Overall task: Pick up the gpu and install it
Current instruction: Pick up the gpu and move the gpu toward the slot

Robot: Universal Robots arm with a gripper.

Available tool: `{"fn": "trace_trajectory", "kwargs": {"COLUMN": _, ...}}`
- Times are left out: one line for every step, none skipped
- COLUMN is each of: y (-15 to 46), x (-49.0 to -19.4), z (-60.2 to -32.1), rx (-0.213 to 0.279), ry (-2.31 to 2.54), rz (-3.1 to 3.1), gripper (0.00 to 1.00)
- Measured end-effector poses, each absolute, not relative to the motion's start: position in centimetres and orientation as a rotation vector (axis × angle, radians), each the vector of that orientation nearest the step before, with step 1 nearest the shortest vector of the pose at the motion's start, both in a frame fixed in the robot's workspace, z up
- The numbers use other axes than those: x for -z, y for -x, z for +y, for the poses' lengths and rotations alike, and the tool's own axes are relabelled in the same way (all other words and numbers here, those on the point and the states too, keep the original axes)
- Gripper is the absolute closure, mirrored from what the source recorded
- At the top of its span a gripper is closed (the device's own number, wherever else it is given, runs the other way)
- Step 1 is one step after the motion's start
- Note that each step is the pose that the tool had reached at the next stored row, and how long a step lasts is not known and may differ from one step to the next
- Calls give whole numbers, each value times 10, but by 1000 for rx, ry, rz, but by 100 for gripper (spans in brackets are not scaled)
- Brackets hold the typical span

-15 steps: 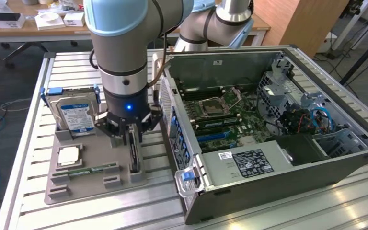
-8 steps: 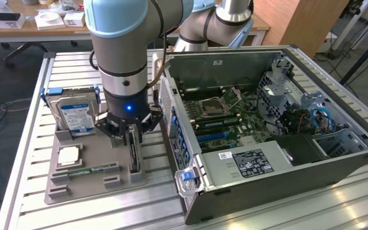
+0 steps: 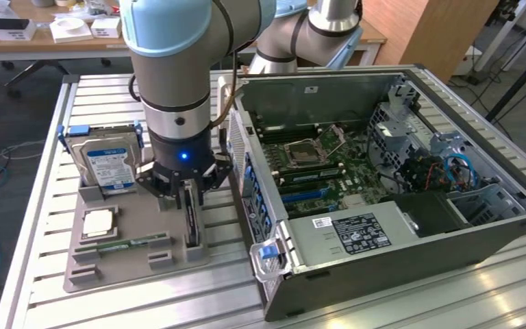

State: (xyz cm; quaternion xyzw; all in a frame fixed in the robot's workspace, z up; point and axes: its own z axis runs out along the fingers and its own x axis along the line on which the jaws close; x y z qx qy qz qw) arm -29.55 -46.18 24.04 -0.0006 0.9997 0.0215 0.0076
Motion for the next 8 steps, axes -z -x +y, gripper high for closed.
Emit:
{"fn": "trace_trajectory", "kwargs": {"y": 295, "x": -240, "z": -462, "rx": -67, "ry": 0, "rz": 3125, "gripper": 59}}
{"fn": "trace_trajectory", "kwargs": {"y": 295, "x": -239, "z": -462, "rx": -68, "ry": -5, "rz": 3125, "gripper": 59}}
{"fn": "trace_trajectory", "kwargs": {"y": 295, "x": -238, "z": -462, "rx": -68, "ry": -11, "rz": 3125, "gripper": 59}}
{"fn": "trace_trajectory", "kwargs": {"y": 295, "x": -238, "z": -462, "rx": -67, "ry": -16, "rz": 3125, "gripper": 59}}
{"fn": "trace_trajectory", "kwargs": {"y": 295, "x": -238, "z": -462, "rx": -67, "ry": -21, "rz": 3125, "gripper": 59}}
{"fn": "trace_trajectory", "kwargs": {"y": 295, "x": -238, "z": -462, "rx": -67, "ry": -23, "rz": 3125, "gripper": 59}}
{"fn": "trace_trajectory", "kwargs": {"y": 295, "x": -237, "z": -462, "rx": -67, "ry": -30, "rz": 3125, "gripper": 59}}
{"fn": "trace_trajectory", "kwargs": {"y": 295, "x": -237, "z": -462, "rx": -67, "ry": -39, "rz": 3125, "gripper": 59}}
